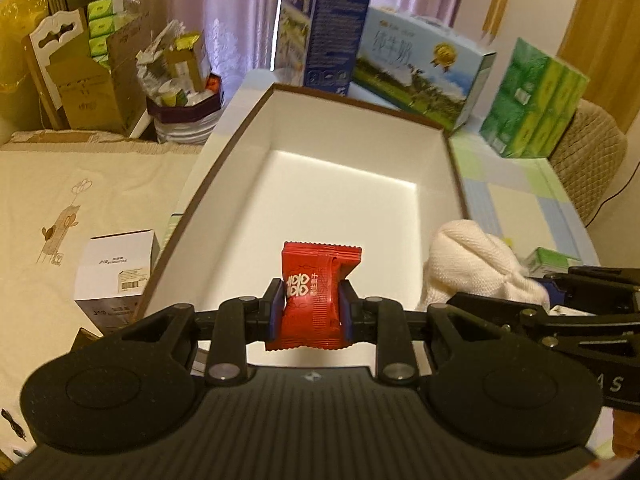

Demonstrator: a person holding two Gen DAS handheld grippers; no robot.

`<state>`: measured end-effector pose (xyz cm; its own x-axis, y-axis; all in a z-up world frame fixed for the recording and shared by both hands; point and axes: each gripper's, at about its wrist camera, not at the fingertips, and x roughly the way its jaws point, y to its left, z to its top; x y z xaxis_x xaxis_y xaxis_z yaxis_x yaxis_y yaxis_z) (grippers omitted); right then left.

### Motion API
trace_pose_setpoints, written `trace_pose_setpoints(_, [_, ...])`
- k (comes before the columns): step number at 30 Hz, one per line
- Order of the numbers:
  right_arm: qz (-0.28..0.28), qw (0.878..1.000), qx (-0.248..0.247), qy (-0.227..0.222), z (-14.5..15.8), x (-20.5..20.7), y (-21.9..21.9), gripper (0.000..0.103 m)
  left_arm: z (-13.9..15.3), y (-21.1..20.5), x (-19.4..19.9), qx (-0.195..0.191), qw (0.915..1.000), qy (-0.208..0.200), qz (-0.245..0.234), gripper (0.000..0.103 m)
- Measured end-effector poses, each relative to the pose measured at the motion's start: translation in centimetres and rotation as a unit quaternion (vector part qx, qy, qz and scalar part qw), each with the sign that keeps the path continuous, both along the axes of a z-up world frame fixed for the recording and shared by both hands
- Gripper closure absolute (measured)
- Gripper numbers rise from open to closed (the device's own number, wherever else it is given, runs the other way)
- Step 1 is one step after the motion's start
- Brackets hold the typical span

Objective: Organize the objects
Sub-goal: 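Carry the white cloth and red packet over the open cardboard box with both tools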

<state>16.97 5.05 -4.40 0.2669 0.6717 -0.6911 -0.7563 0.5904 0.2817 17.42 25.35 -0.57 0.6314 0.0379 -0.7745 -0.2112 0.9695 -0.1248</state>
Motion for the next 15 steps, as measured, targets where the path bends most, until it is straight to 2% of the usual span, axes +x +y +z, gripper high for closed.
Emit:
trace_pose_setpoints(10, [-0.007, 0.999, -0.046, 0.003, -2.2, 1.7, 3.2, 0.071, -2.8, 1.9, 2.7, -0.005, 0.9992, 0.038, -0.015, 0.079])
trace_pose_setpoints(15, [-0.011, 0.999, -0.052, 0.006, -2.8, 2.1, 4.2, 0.069, -3.1, 2.3, 3.2, -0.008, 0.9989, 0.04, -0.022, 0.077])
